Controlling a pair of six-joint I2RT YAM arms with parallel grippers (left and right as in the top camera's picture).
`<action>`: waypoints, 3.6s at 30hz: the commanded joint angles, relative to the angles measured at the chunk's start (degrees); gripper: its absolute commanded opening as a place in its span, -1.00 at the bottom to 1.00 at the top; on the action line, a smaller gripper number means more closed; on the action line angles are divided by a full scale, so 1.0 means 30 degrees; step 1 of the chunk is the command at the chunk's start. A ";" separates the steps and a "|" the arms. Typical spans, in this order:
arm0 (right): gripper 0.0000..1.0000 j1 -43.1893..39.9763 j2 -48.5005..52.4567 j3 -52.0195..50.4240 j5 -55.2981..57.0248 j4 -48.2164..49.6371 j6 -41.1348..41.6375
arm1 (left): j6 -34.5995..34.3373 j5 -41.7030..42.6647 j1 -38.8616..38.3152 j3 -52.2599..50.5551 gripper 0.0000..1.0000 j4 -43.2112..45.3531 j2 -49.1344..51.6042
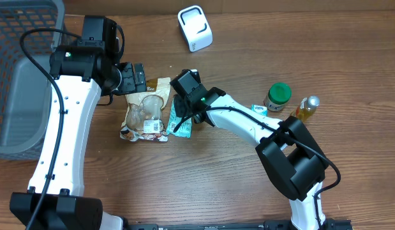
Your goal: Scan the item barcode
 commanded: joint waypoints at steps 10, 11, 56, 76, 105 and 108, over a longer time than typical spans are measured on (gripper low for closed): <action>0.23 -0.0401 0.0051 -0.1355 0.1800 -0.2040 0.0277 | 0.0160 0.0095 -0.0044 -0.0029 0.99 0.0007 0.0146; 0.25 -0.0488 0.0051 -0.1348 0.1800 -0.2681 0.0831 | 0.0160 0.0095 -0.0044 -0.0029 0.99 0.0007 0.0146; -0.92 0.0714 -0.0517 0.1246 -0.6841 -1.4775 0.4677 | 0.0160 0.0095 -0.0044 -0.0029 0.99 0.0007 0.0146; -0.70 0.2055 -0.0517 -0.0663 -0.5034 -0.9551 0.5071 | 0.0160 0.0095 -0.0044 -0.0029 0.99 0.0007 0.0146; -0.16 -0.2492 -0.1173 0.3810 -0.6171 -1.3981 0.2331 | 0.0160 0.0095 -0.0044 -0.0029 0.99 0.0007 0.0146; 0.01 -0.2871 -0.1173 0.3810 -0.5610 -1.4039 0.2331 | 0.0160 0.0095 -0.0044 -0.0029 0.99 0.0007 0.0146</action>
